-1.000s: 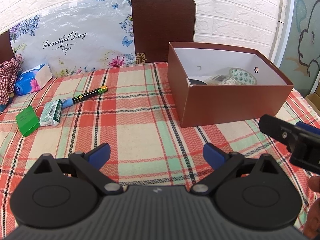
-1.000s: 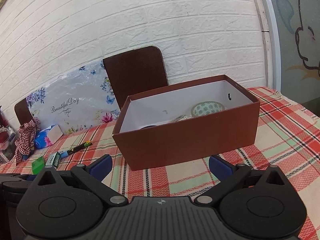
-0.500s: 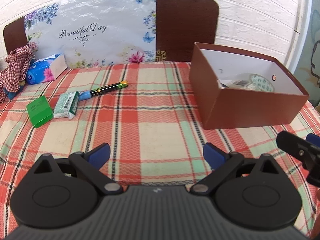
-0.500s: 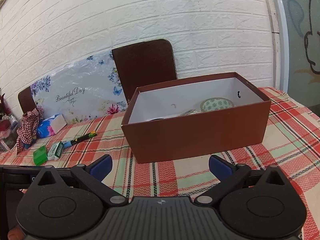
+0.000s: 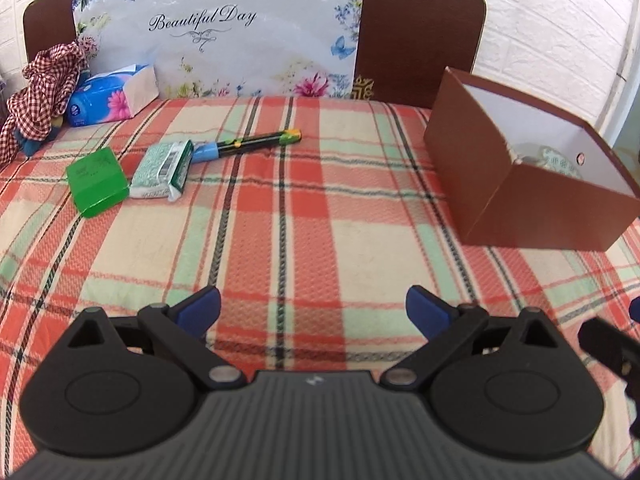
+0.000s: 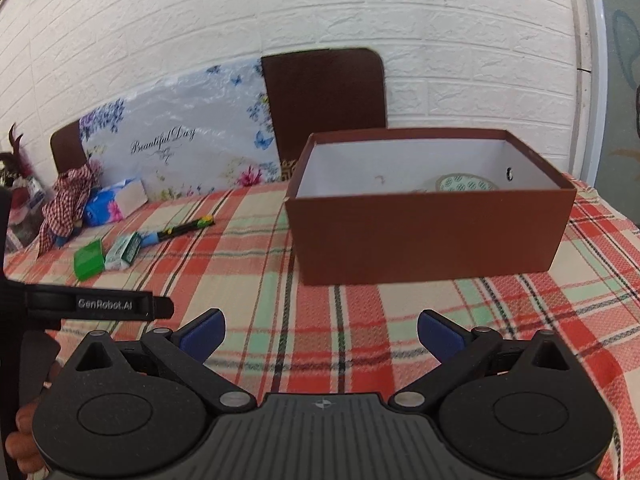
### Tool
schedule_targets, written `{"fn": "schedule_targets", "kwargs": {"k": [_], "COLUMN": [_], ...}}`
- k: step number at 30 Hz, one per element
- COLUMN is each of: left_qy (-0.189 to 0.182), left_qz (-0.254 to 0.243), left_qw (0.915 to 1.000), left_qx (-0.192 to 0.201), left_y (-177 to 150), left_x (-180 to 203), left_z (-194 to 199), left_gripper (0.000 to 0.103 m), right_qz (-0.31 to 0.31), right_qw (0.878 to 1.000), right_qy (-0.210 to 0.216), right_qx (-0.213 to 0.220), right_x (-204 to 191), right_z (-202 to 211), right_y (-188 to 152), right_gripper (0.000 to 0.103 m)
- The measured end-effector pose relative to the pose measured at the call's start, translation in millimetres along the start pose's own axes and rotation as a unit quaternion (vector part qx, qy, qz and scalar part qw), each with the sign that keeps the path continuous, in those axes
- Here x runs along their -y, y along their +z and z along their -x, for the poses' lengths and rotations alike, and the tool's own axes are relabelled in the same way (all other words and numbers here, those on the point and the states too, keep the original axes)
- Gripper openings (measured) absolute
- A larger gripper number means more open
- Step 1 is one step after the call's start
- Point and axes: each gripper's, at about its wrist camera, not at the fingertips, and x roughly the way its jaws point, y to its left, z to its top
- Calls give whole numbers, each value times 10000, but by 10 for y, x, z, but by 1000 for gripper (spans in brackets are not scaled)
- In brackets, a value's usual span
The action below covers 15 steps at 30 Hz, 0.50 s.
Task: Organize objects
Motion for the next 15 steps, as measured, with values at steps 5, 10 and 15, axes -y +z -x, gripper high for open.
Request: {"fn": "schedule_targets", "kwargs": {"k": [5, 10, 15], "left_qy": [42, 303, 679], "left_qz": [-131, -5, 369], "left_qw": [9999, 9993, 9961], "left_qx": [30, 200, 427], "left_y": [-97, -145, -125], "left_x": [-98, -351, -910], "left_z": [10, 85, 76], "left_gripper": [100, 100, 100], "right_qz": [242, 545, 1059], "right_qw": [9997, 9981, 9912], "right_qy": [46, 299, 775], "right_qx": [-2, 45, -165], "right_x": [-172, -393, -751], "right_z": [65, 116, -85], "right_y": [-72, -70, -66], "right_gripper": [101, 99, 94]}}
